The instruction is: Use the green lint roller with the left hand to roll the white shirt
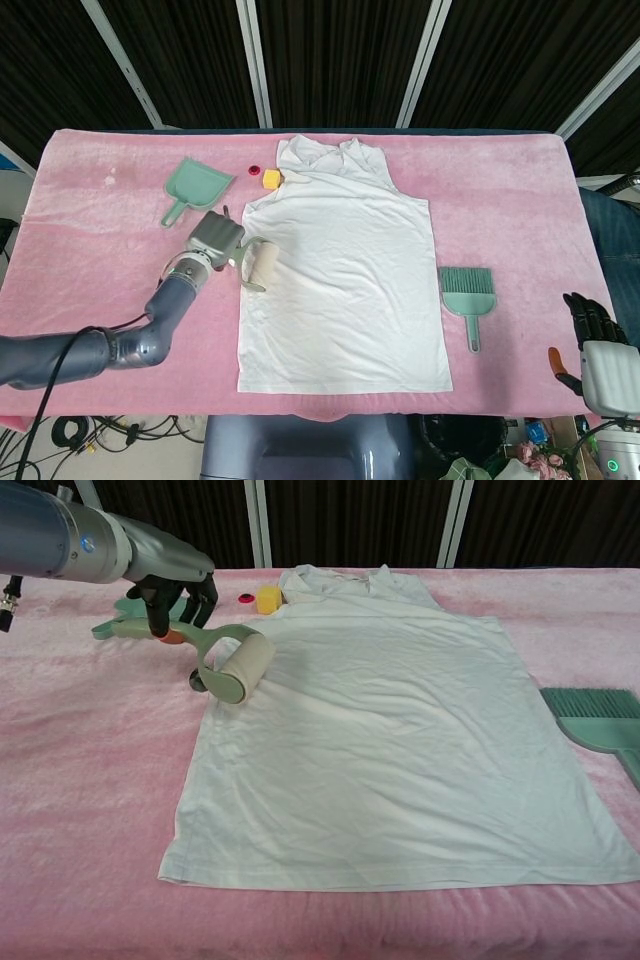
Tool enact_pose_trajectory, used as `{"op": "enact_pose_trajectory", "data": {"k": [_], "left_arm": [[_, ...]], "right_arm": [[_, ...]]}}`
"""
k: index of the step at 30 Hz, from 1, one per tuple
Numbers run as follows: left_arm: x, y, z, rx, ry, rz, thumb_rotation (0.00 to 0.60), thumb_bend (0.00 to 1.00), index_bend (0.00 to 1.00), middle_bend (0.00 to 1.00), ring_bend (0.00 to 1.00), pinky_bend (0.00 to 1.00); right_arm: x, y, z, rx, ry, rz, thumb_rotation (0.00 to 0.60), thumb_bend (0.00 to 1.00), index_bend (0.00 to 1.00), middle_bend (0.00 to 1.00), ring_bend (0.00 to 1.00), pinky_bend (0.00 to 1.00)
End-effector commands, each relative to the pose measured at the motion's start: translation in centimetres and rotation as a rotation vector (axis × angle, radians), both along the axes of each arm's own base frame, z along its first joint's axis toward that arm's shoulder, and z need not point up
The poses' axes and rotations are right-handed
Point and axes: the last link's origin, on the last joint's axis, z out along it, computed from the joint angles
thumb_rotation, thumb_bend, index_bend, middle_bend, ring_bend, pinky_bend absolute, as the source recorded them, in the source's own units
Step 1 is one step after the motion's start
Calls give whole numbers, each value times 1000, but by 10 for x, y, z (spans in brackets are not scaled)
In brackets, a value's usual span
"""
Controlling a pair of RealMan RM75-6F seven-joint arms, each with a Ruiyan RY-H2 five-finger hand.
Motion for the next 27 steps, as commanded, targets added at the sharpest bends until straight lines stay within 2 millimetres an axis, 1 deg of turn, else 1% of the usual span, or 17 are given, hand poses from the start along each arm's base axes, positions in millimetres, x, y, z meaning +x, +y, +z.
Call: {"op": "enact_pose_trajectory", "data": {"k": [1, 8, 12, 19, 27], "left_arm": [[9, -2, -14, 10, 62, -7, 600, 568, 656, 596, 489, 714], [10, -2, -24, 24, 81, 4, 600, 566, 656, 596, 489, 719], [14, -2, -31, 44, 79, -22, 600, 565, 656, 596, 490, 728], [17, -5, -40, 72, 36, -21, 600, 562, 656, 596, 490, 732], [24, -11, -50, 70, 43, -42, 600, 561, 656, 597, 490, 749]], "right_arm": [[0, 0, 0, -1, -1, 0, 600, 305, 113, 94, 115, 250], [0, 0, 0, 3, -1, -1, 600, 305, 113, 94, 115, 250], [0, 0, 0, 0, -1, 1, 600, 305, 113, 94, 115, 250], [0, 0, 0, 2, -2, 1, 600, 306, 113, 94, 115, 250], [0, 0, 0, 2, -6, -4, 600, 305, 113, 94, 115, 250]]}}
